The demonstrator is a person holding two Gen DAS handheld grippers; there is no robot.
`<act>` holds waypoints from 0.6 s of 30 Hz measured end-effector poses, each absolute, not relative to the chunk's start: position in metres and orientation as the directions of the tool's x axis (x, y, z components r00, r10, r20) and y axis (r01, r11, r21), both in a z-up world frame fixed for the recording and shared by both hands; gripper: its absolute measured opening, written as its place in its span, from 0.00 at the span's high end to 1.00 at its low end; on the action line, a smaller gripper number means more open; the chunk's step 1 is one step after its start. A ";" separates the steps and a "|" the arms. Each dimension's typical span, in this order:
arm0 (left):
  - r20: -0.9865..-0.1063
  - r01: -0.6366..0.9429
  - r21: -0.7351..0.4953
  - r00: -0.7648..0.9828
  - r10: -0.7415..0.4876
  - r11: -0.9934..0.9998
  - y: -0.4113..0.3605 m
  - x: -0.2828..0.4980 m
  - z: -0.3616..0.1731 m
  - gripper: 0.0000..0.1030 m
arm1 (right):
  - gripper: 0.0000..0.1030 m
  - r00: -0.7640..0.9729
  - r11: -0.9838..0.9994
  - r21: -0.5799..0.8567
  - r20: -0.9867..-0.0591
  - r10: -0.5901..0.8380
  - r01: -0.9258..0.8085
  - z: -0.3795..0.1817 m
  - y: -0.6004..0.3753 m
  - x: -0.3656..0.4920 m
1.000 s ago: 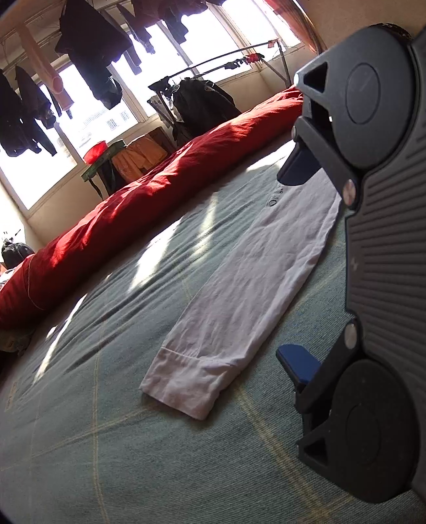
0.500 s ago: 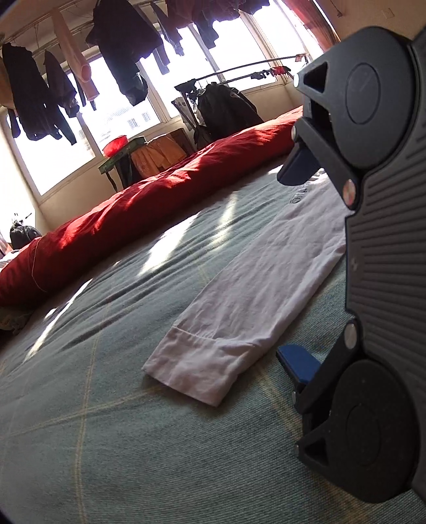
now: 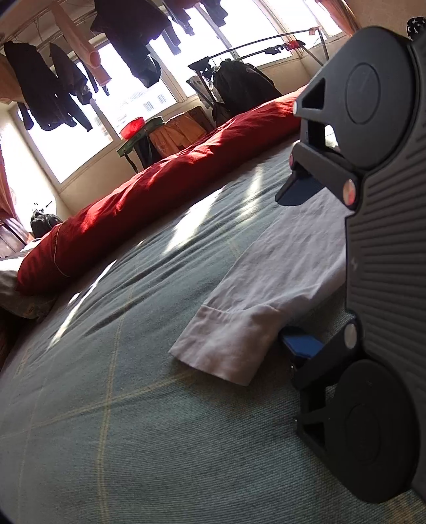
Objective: Fold clothes
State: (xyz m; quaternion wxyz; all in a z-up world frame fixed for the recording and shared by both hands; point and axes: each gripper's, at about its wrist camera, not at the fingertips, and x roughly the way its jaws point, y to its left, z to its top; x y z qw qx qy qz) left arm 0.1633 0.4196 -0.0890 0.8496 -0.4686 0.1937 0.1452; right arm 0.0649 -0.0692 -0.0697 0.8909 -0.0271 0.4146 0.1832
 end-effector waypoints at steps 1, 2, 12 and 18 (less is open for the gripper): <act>-0.452 -0.417 -0.749 0.890 0.064 0.515 0.419 0.158 -0.091 0.29 | 0.00 0.589 0.931 0.105 -0.749 0.305 -0.349 -0.070 -0.069 0.065; -0.437 -0.403 -0.762 0.898 0.058 0.507 0.419 0.153 -0.093 0.29 | 0.00 0.588 0.931 0.106 -0.749 0.306 -0.349 -0.070 -0.070 0.065; -0.351 -0.288 -0.839 0.935 -0.055 0.462 0.418 0.182 -0.100 0.28 | 0.00 0.592 0.935 0.093 -0.752 0.290 -0.341 -0.072 -0.066 0.067; -0.349 -0.327 -0.847 0.937 0.026 0.419 0.423 0.182 -0.106 0.31 | 0.00 0.591 0.937 0.091 -0.754 0.286 -0.337 -0.072 -0.065 0.068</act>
